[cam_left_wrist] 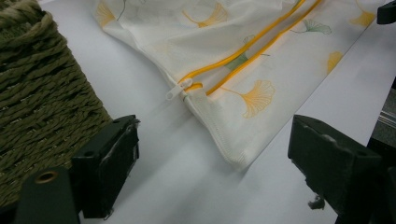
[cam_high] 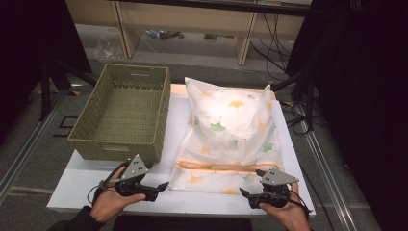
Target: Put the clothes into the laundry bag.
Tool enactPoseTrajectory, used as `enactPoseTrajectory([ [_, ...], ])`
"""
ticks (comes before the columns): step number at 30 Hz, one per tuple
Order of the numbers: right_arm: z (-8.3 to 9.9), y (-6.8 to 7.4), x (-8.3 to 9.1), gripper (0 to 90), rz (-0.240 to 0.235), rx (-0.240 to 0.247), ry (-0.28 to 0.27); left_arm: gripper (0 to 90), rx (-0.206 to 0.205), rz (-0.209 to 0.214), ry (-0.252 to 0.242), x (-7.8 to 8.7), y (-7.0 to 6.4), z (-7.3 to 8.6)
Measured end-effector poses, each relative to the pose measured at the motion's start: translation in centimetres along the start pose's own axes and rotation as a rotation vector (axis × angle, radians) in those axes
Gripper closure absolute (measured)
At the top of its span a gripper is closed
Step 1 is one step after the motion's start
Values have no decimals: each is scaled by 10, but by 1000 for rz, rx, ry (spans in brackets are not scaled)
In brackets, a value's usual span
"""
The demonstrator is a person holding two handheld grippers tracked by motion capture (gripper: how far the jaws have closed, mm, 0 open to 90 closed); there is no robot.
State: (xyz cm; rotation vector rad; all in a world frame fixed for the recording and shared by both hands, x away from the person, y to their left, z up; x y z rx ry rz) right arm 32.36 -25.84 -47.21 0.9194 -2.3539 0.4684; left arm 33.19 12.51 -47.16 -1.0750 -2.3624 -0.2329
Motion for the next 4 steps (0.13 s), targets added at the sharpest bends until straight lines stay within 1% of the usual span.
enactPoseTrajectory([
  [1,0,1,0,168,-5,-13,2,161,-6,0,0,0,1,0],
  [3,0,1,1,169,-3,-21,0,161,-13,-1,14,1,2,0],
  [4,0,0,1,169,-2,-20,-1,161,2,1,3,0,1,0],
])
Point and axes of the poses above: each handheld gripper's, and its own axes: x roughly backward along the jaws, z roughly out of its underside, y roughly to its left, the point moved 3 cm from there along -x, roughly forward along the jaws
